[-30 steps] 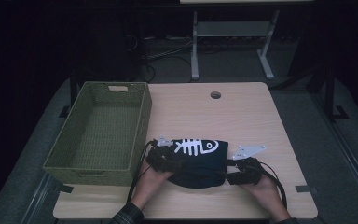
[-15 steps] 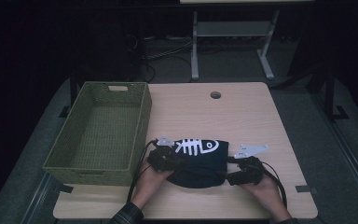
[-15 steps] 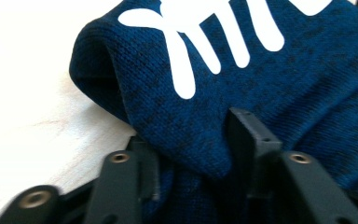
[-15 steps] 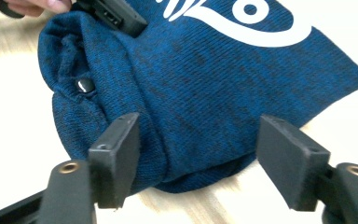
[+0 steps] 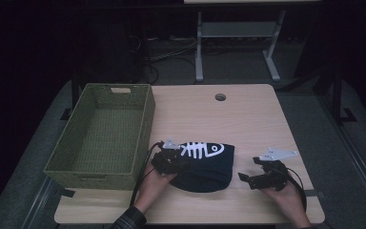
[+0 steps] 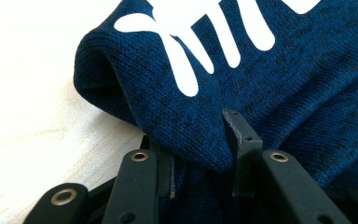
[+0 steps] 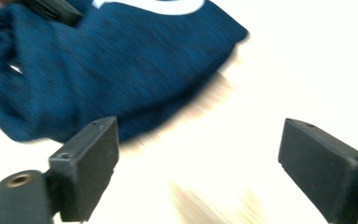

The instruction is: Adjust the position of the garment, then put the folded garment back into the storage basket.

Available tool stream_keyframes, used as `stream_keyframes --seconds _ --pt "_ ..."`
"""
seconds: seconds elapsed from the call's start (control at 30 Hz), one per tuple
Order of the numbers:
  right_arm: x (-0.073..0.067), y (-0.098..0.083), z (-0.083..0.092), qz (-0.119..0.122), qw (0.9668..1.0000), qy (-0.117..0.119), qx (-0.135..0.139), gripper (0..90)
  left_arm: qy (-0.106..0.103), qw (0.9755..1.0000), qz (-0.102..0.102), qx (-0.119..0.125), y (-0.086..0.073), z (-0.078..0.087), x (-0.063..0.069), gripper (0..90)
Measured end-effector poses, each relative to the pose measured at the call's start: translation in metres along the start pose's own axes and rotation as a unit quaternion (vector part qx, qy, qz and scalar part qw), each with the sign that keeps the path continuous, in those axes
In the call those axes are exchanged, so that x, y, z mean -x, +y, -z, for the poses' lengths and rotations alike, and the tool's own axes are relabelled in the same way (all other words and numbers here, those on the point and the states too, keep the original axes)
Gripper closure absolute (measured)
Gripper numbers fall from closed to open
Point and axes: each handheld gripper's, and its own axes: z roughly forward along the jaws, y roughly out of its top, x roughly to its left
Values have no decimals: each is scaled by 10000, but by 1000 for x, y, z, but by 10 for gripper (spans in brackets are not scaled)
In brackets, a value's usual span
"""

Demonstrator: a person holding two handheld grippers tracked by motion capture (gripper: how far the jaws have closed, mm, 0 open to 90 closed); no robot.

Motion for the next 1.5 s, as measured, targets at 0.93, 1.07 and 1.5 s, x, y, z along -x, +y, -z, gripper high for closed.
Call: stream_keyframes --seconds 0.93,1.07,1.5 --pt "12 -29 -7 -148 9960 -829 -293 19 -337 9980 -103 520 15 24 11 709" --pt "12 -29 -7 -152 9960 -832 -293 19 -428 9972 -136 596 19 31 12 715" --pt "12 -29 -7 -155 9961 -821 -290 19 -535 9944 -266 875 36 55 18 722"
